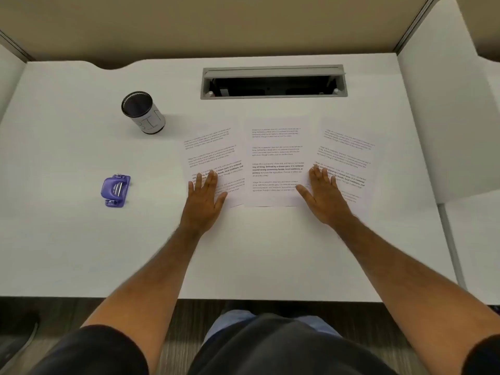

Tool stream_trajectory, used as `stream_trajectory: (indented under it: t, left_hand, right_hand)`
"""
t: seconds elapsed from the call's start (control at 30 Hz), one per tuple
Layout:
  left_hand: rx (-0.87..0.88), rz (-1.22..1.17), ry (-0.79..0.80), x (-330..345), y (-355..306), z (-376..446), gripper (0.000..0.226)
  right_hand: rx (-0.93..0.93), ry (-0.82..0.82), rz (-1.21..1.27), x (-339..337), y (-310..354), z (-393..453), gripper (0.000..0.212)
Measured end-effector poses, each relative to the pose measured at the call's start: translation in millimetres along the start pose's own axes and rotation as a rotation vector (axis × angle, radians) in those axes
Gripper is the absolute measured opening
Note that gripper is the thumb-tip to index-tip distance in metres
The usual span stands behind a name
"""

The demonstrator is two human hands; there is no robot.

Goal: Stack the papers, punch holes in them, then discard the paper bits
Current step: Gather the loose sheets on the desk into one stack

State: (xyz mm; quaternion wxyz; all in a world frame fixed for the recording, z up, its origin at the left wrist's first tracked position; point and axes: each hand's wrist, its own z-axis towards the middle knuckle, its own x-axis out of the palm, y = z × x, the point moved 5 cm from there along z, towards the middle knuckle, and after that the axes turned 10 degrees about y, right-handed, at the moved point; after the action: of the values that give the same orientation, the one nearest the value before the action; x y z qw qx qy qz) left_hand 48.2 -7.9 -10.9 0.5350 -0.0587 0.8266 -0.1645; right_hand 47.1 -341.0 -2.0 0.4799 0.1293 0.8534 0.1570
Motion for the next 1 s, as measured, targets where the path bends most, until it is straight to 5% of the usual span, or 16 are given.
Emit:
stream_trajectory:
  t: [0.5,1.0]
  left_hand:
    - [-0.025,0.047,0.015,1,20,-17,0.065]
    - [-0.100,-0.028,-0.035,-5,56,-39,0.059]
  right_hand:
    - [-0.035,-0.045,-0.005,7,0,-7,0.078]
    - [-0.379,0.090,-0.096,59,134,1,0.078]
